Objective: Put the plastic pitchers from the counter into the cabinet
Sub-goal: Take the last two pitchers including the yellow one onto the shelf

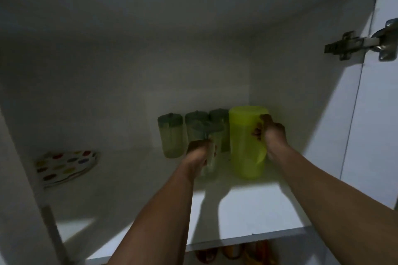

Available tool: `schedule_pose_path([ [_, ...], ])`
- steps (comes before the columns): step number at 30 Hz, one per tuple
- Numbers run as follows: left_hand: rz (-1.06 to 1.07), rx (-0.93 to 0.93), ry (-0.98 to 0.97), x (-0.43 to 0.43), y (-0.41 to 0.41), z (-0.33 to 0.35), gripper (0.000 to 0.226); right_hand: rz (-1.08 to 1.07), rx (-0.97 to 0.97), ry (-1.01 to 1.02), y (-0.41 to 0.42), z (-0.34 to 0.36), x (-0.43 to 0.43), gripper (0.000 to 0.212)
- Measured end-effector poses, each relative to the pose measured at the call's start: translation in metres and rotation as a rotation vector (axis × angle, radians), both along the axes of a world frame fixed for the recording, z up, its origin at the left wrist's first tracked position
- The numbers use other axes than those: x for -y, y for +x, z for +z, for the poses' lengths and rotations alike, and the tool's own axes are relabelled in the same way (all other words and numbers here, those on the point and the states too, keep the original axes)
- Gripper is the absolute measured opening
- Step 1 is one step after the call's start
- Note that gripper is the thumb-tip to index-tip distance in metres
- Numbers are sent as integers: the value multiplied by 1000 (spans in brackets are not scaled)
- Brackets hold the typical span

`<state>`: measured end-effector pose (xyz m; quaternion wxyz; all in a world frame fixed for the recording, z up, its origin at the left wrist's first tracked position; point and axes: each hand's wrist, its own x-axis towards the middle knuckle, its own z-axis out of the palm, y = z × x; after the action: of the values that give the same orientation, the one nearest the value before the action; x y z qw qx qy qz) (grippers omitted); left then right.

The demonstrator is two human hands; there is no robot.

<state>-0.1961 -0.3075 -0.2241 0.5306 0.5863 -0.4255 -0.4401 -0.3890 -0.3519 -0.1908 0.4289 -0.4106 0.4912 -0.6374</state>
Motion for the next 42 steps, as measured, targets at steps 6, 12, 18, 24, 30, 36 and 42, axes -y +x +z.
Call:
schedule_pose_path([
  [6,-7,34,68,47,0,-6,24,-8,1,20,4,-1,31,35],
  [12,13,69,88,51,-2,-13,25,16,-58,52,3,-2,36,39],
  [18,57,206,46,6,-6,-1,35,-102,-318,40,-16,-1,2,55],
  [24,96,217,-41,-65,-29,15,42,-65,-434,-38,-46,2,-79,34],
  [30,86,246,-120,-168,-90,14,34,21,-479,-54,-88,-8,-179,28],
  [36,-53,334,-195,-266,-160,21,35,18,-541,-78,-143,-1,-283,23],
  [42,-198,370,-328,-335,-228,48,35,-118,-669,-191,-199,37,-367,18],
])
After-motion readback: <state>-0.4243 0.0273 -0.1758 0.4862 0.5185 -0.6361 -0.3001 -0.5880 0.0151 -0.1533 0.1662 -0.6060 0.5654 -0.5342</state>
